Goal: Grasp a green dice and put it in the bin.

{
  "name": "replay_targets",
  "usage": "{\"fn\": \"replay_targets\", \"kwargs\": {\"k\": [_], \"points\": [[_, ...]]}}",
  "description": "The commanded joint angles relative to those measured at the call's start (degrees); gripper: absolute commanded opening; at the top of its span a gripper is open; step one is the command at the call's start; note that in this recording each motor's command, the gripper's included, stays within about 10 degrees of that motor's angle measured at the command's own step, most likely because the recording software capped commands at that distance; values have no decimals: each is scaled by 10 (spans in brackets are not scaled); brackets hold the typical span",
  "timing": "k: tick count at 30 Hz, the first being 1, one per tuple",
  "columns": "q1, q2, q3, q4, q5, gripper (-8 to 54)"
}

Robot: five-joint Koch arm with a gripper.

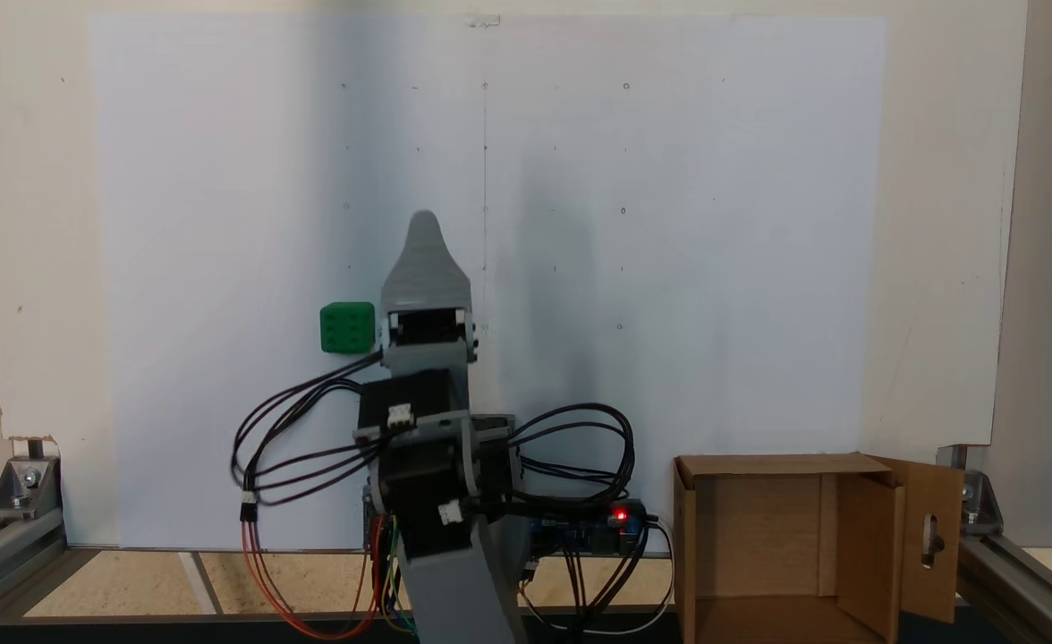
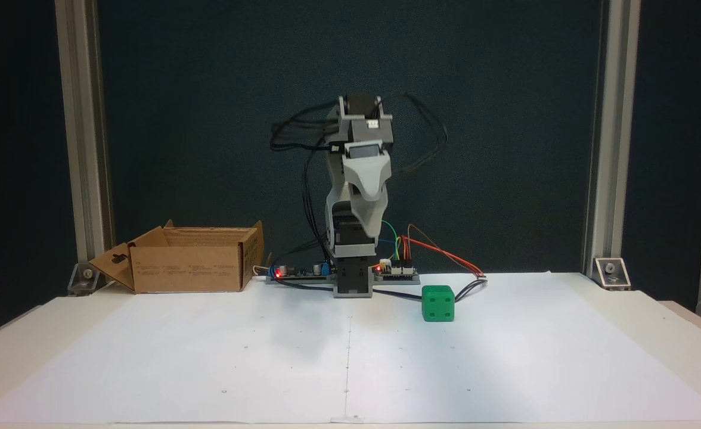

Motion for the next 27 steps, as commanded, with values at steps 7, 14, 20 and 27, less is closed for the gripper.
{"fn": "replay_targets", "kwargs": {"k": [7, 14, 20, 27], "points": [[-127, -149, -166, 297, 185, 432], [-222, -243, -254, 297, 221, 436], [-255, -272, -330, 292, 261, 436], [-273, -274, -330, 287, 314, 435]]}}
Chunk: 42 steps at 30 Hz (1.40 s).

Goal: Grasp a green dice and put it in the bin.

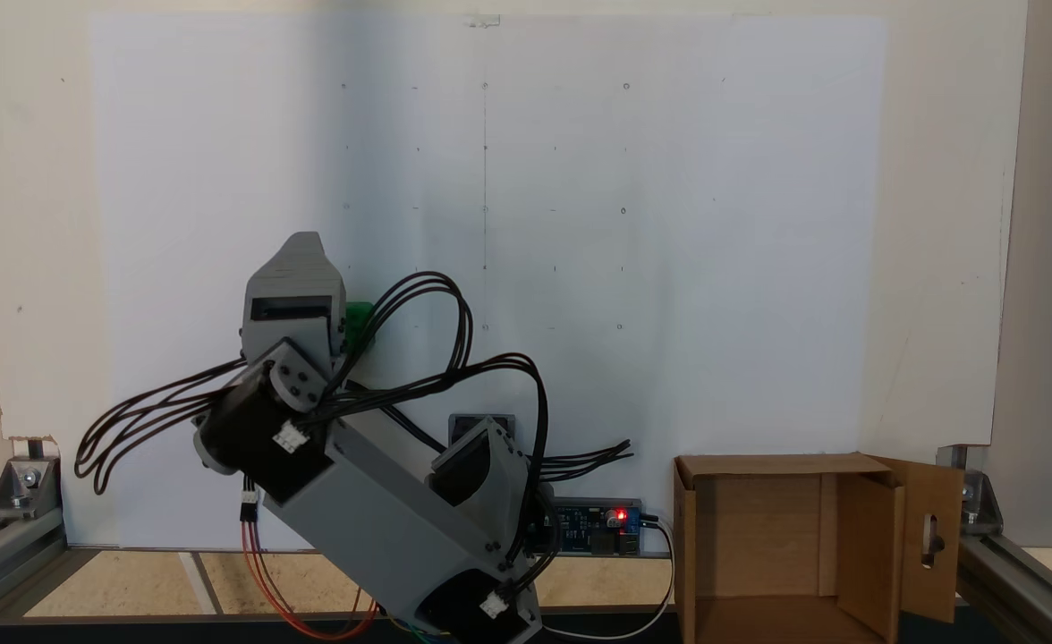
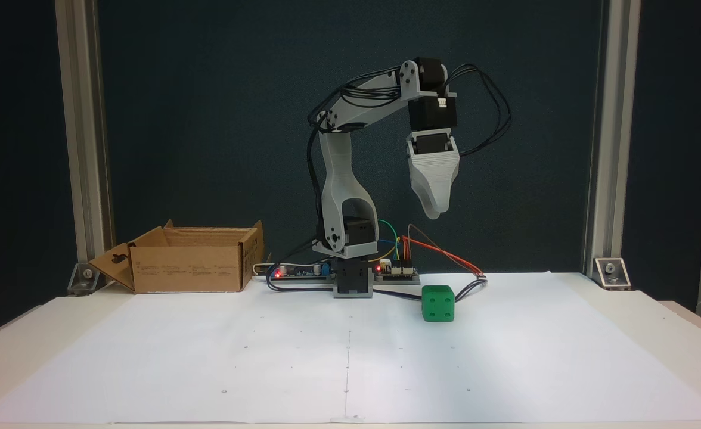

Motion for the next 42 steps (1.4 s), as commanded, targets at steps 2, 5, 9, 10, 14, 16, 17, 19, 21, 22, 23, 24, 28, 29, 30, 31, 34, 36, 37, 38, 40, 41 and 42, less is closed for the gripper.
{"fn": "replay_targets", "kwargs": {"k": [2, 5, 9, 10, 14, 16, 17, 19, 21, 22, 23, 24, 28, 29, 30, 31, 34, 36, 37, 38, 40, 41, 42], "points": [[-3, 8, -16, 11, 60, 435], [-2, 56, 20, 10, 66, 434], [-12, 93, 58, 9, 70, 434], [-17, 103, 69, 9, 70, 434], [-21, 132, 105, 6, 71, 433], [-20, 137, 112, 1, 72, 434], [-21, 149, 119, -4, 72, 433], [-20, 169, 147, -21, 72, 433], [-20, 174, 174, -31, 72, 434], [-23, 173, 181, -31, 73, 435], [-28, 171, 186, -33, 76, 435], [-37, 167, 191, -40, 84, 434], [-50, 106, 193, -113, 92, 432], [-56, 95, 192, -131, 94, 432], [-65, 86, 192, -145, 96, 432], [-76, 75, 192, -156, 98, 432], [-90, 43, 184, -174, 99, 432], [-90, 33, 179, -177, 99, 433], [-90, 29, 179, -174, 99, 435], [-90, 25, 179, -172, 99, 435], [-90, 19, 179, -171, 99, 434], [-90, 18, 179, -171, 99, 432], [-90, 13, 179, -171, 101, 431]]}}
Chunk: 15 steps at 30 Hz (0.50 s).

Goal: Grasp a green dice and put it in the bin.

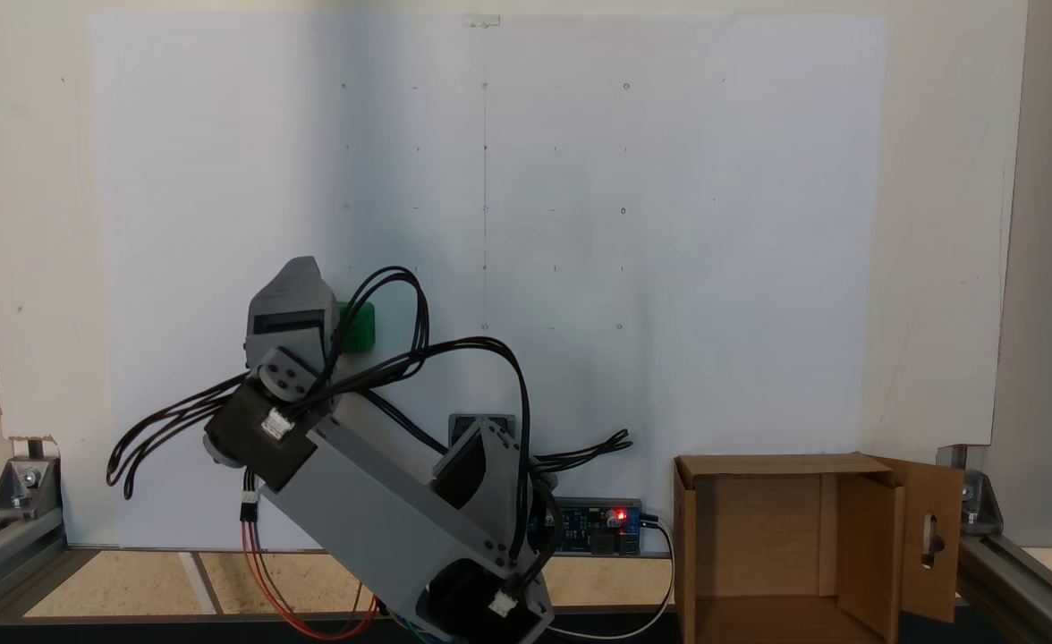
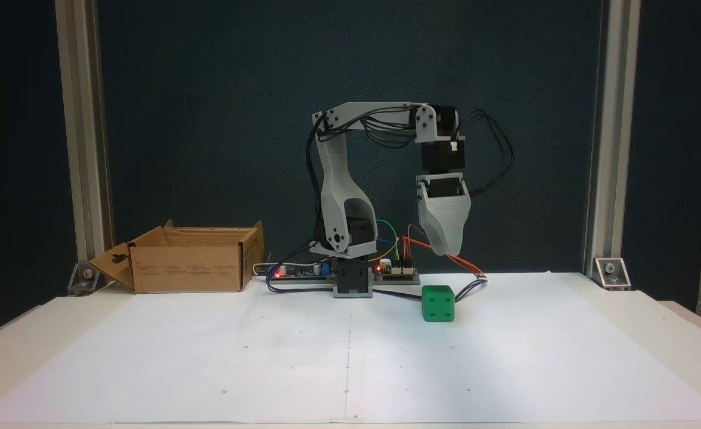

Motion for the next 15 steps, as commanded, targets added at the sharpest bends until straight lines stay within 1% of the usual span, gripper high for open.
{"fn": "replay_targets", "kwargs": {"k": [1, 4, 11, 15], "points": [[0, -5, -25, 0, 61, 431], [0, -11, -24, 2, 102, 429], [1, -5, -20, 6, 115, 428], [1, 7, -13, 35, 181, 430]]}}
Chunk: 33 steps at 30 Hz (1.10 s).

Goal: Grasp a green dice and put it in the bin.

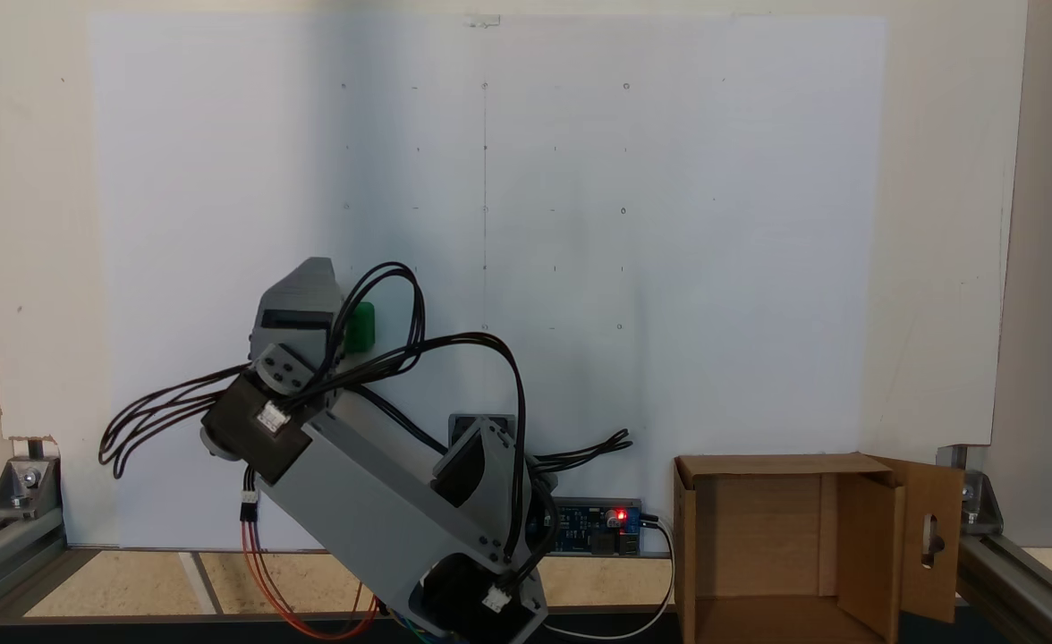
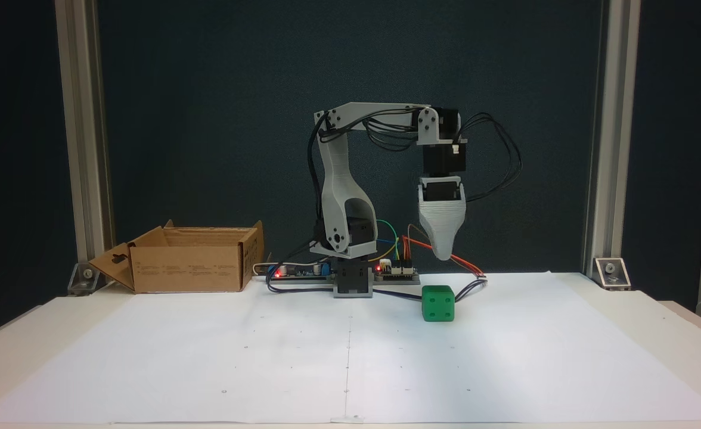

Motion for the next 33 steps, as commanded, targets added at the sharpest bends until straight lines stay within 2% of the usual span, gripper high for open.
{"fn": "replay_targets", "kwargs": {"k": [1, 19, 33], "points": [[0, 22, -11, 12, 76, 430], [-25, 71, 91, -31, 89, 434], [-36, 21, 130, -125, 110, 432]]}}
